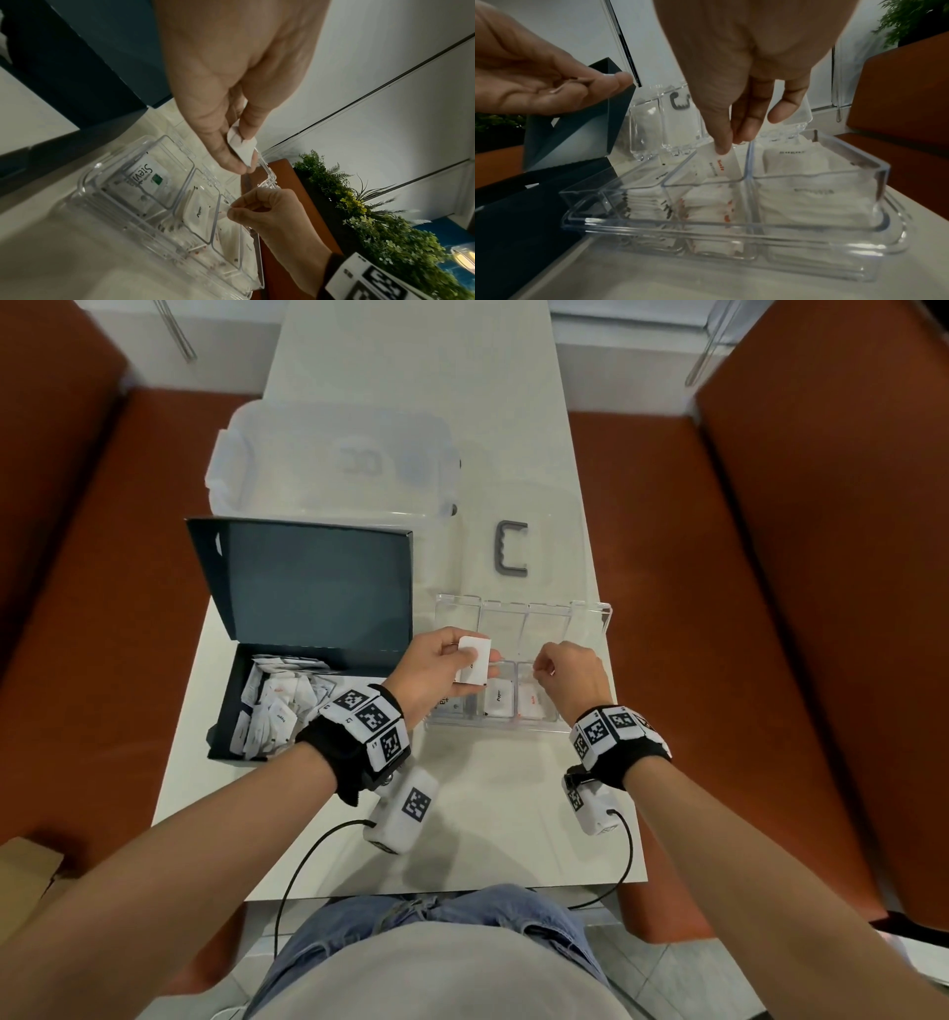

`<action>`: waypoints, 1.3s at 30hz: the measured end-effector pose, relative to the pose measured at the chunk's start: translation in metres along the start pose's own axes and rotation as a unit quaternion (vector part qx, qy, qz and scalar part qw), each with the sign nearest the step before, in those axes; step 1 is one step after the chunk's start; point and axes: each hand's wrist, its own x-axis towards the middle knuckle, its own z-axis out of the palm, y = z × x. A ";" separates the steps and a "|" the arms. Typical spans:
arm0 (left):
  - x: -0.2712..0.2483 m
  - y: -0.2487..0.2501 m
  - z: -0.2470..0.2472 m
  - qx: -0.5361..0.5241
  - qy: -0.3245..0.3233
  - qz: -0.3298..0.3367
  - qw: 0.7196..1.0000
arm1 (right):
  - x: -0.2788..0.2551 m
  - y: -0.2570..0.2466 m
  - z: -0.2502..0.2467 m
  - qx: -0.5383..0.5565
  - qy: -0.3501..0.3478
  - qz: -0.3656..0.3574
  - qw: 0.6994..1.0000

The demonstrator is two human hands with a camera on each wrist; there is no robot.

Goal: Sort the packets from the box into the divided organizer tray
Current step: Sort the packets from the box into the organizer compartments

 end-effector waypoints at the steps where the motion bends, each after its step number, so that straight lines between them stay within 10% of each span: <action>1: 0.000 0.000 -0.001 0.001 0.000 -0.001 1.000 | 0.001 -0.001 -0.001 -0.009 -0.009 0.001 1.000; 18: -0.001 0.000 -0.005 -0.013 0.010 -0.014 1.000 | 0.007 0.001 -0.005 -0.044 0.005 0.001 0.999; 26: -0.003 0.003 -0.006 -0.024 -0.024 -0.019 0.999 | -0.004 -0.028 -0.039 0.158 0.063 -0.086 0.982; 39: -0.005 -0.001 -0.004 0.087 0.034 -0.008 0.996 | 0.003 -0.037 -0.029 0.198 -0.050 -0.009 0.979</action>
